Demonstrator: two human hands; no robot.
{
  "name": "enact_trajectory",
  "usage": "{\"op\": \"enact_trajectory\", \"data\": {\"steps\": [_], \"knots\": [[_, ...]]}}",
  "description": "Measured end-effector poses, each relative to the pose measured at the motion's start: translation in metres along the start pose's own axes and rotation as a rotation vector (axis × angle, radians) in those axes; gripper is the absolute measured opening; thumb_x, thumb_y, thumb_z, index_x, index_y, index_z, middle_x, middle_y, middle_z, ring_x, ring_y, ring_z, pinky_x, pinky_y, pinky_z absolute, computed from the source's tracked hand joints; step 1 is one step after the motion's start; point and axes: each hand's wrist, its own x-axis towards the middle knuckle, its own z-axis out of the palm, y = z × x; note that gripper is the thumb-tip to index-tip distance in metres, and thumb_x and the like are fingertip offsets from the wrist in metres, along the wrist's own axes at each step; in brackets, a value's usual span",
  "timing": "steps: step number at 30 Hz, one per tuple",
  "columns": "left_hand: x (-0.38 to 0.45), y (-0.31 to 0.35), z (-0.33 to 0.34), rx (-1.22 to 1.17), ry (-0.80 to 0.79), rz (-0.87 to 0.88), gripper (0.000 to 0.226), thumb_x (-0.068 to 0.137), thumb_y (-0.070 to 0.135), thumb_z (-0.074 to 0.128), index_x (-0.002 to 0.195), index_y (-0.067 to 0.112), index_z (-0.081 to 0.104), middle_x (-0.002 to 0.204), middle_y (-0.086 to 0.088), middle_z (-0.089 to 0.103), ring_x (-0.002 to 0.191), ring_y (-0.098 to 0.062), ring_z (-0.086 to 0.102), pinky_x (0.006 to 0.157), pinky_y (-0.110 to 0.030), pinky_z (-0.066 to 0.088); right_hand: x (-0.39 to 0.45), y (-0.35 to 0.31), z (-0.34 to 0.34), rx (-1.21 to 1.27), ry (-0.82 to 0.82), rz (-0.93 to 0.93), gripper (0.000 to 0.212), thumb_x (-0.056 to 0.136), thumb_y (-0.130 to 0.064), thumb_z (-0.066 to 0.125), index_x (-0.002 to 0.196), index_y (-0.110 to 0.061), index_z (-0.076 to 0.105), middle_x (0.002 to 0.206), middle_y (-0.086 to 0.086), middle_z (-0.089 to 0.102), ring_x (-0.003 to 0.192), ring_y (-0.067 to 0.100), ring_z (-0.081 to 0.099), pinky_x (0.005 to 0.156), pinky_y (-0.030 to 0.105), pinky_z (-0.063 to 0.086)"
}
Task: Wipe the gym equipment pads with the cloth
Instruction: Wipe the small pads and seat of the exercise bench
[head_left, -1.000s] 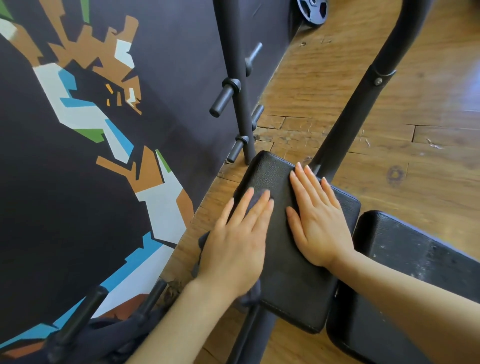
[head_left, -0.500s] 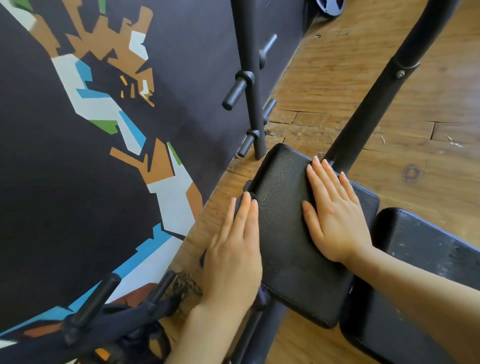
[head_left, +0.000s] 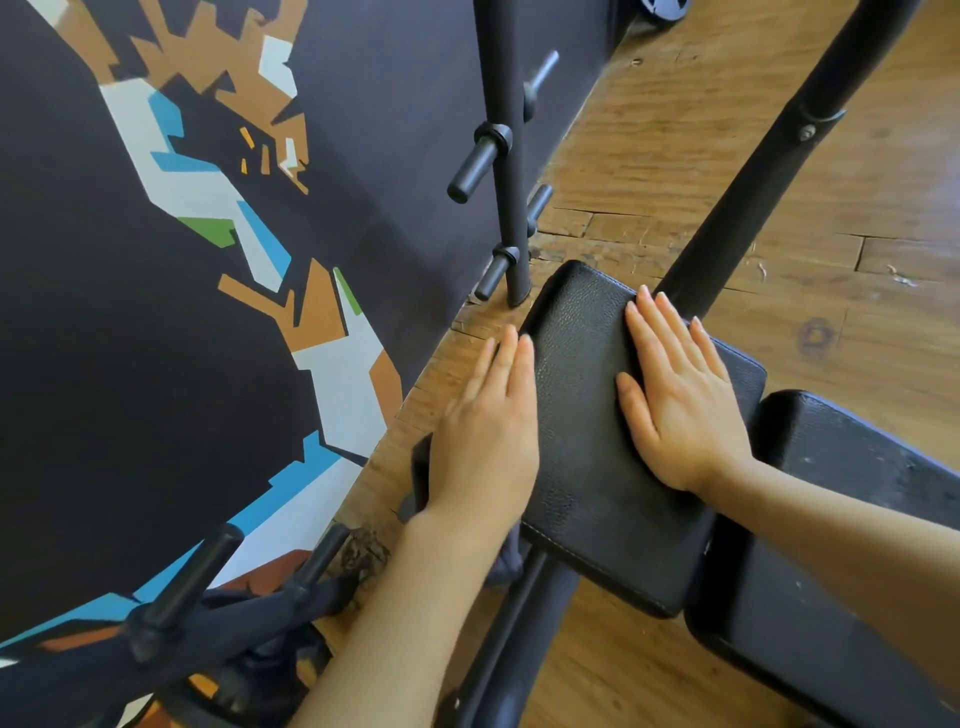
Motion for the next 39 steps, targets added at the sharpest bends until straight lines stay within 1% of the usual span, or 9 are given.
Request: {"op": "enact_trajectory", "data": {"steps": [3,6,10,14,19,26,30,35,39], "knots": [[-0.028,-0.011,0.003,0.027,0.026,0.044,0.054,0.098,0.014,0.049,0.15,0.01,0.032,0.157,-0.006,0.029,0.145,-0.024,0.026,0.102,-0.028,0.034,-0.001,0.0,0.0,-0.008,0.002,-0.006,0.063,0.096,-0.039,0.028,0.151,-0.009,0.022,0.16,0.005,0.014,0.148,0.017,0.007,0.12,0.037,0.006],[-0.046,-0.014,0.004,0.067,0.042,0.099,0.061,0.088,0.002,0.06,0.145,0.005,0.041,0.152,-0.011,0.039,0.14,-0.029,0.035,0.094,-0.03,0.046,0.001,0.001,0.0,-0.003,0.008,-0.004,0.063,0.096,-0.039,0.028,0.151,-0.01,0.022,0.16,0.006,0.014,0.148,0.017,0.008,0.12,0.037,0.005],[0.002,0.009,0.004,0.184,0.047,0.144,0.061,0.088,0.001,0.019,0.148,0.002,0.033,0.156,-0.014,0.029,0.145,-0.029,0.026,0.105,-0.036,0.041,0.001,0.001,0.001,0.001,0.015,0.001,0.062,0.097,-0.039,0.029,0.152,-0.011,0.022,0.16,0.005,0.014,0.148,0.017,0.007,0.12,0.035,0.004],[0.037,0.04,0.02,0.207,-0.021,0.244,0.055,0.097,0.009,0.015,0.152,0.002,0.016,0.161,-0.014,0.012,0.149,-0.026,0.008,0.12,-0.036,0.018,0.002,0.001,0.002,0.004,-0.024,0.022,0.061,0.099,-0.04,0.025,0.153,-0.013,0.017,0.161,0.004,0.009,0.148,0.015,0.002,0.12,0.033,-0.001],[-0.011,0.025,0.024,0.267,0.034,0.444,0.054,0.089,0.009,0.027,0.138,-0.003,0.047,0.146,-0.02,0.044,0.136,-0.03,0.042,0.108,-0.035,0.035,-0.022,-0.001,-0.006,0.18,-0.056,0.014,0.065,0.094,-0.035,0.03,0.153,-0.01,0.015,0.161,0.006,0.007,0.148,0.016,0.0,0.121,0.039,0.002],[0.024,0.043,0.026,0.339,-0.008,0.558,0.054,0.089,0.004,0.027,0.138,-0.004,0.047,0.145,-0.021,0.045,0.135,-0.032,0.042,0.111,-0.041,0.03,-0.079,-0.007,-0.023,0.385,0.068,0.377,0.064,0.092,-0.019,0.038,0.152,-0.014,0.017,0.159,-0.003,0.01,0.147,0.006,-0.002,0.12,0.027,-0.003],[0.07,0.085,0.045,0.306,-0.062,0.616,0.054,0.094,0.011,0.022,0.142,0.001,0.043,0.15,-0.016,0.04,0.142,-0.027,0.033,0.116,-0.036,0.023,-0.078,-0.008,-0.028,0.432,0.08,0.416,0.066,0.09,-0.017,0.037,0.152,-0.017,0.016,0.159,-0.003,0.011,0.146,0.003,-0.001,0.12,0.029,0.002],[0.077,0.094,0.037,0.276,-0.179,0.697,0.058,0.098,0.037,0.032,0.151,0.014,0.029,0.161,-0.007,0.016,0.15,-0.025,0.004,0.12,-0.042,0.0,-0.079,-0.007,-0.034,0.566,0.169,0.49,0.072,0.087,-0.006,0.043,0.15,-0.022,0.015,0.157,-0.01,0.012,0.145,0.001,0.008,0.119,0.029,0.014],[0.058,0.057,0.005,0.316,-0.133,0.689,0.056,0.098,0.037,0.032,0.151,0.019,0.031,0.161,-0.007,0.016,0.15,-0.025,0.008,0.12,-0.046,0.009,-0.076,-0.018,-0.033,0.65,0.221,0.543,0.068,0.088,-0.007,0.044,0.148,-0.029,0.018,0.155,-0.015,0.017,0.144,-0.002,0.013,0.118,0.025,0.016]]}}
